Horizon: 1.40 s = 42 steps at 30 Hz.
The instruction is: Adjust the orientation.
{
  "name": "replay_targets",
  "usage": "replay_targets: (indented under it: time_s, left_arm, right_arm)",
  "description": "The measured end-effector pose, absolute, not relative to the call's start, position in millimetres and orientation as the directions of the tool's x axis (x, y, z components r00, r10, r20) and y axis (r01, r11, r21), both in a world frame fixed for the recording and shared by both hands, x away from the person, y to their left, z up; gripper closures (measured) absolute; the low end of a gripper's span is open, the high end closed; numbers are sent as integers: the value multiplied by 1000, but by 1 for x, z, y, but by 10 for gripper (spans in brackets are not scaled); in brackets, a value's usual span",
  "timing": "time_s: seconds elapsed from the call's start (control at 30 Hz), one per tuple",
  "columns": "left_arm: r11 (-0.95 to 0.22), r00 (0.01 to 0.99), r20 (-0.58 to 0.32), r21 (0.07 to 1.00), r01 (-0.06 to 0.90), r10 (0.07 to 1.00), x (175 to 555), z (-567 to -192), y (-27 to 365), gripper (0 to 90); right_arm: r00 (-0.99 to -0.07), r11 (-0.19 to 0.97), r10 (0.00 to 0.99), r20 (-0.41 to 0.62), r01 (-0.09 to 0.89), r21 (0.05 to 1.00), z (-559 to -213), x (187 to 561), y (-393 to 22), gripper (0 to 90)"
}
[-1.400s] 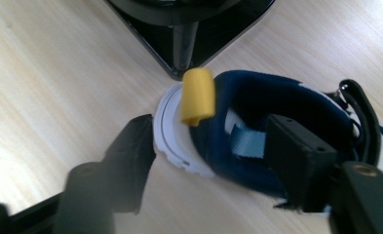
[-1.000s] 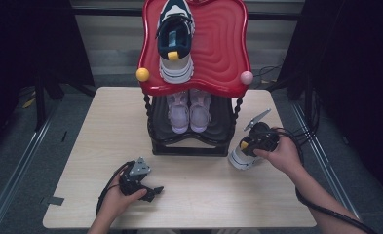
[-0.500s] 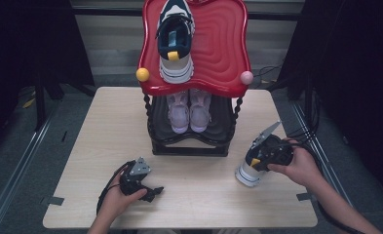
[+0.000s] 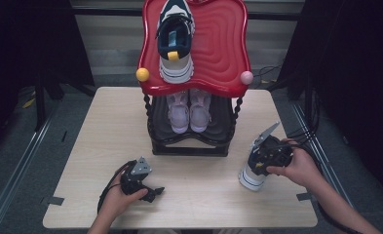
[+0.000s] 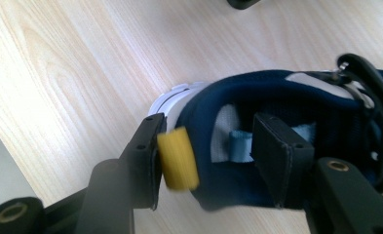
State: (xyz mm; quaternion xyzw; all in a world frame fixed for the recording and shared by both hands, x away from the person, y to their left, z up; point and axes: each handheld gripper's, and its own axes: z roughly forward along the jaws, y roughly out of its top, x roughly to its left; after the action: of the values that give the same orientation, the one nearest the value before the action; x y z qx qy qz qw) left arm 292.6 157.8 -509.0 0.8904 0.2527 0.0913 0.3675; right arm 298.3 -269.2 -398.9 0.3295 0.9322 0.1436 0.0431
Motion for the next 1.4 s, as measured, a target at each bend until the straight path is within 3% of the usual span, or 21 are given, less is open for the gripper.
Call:
replay_targets:
  time_s: [0.23, 0.33, 0.53, 0.73, 1.4]
  left_arm:
    - [-605, 858, -27, 698, 383, 513, 293, -509, 157, 14]
    - [-606, 859, -27, 698, 382, 511, 293, -509, 157, 10]
    - [-598, 856, -32, 702, 387, 516, 293, -510, 157, 9]
    - [-597, 858, -32, 705, 384, 513, 293, -510, 156, 6]
    - [-597, 861, -33, 706, 380, 508, 293, -510, 156, 0]
  right_arm:
    - [-774, 740, 632, 41, 618, 264, -401, 307, -263, 478]
    - [-782, 750, 621, 59, 614, 248, -401, 309, -261, 548]
    - [-809, 787, 585, 60, 583, 203, -399, 305, -261, 577]
    - [-819, 802, 570, 62, 571, 177, -396, 300, -262, 687]
    - [-833, 840, 533, 146, 542, 26, -413, 307, -246, 644]
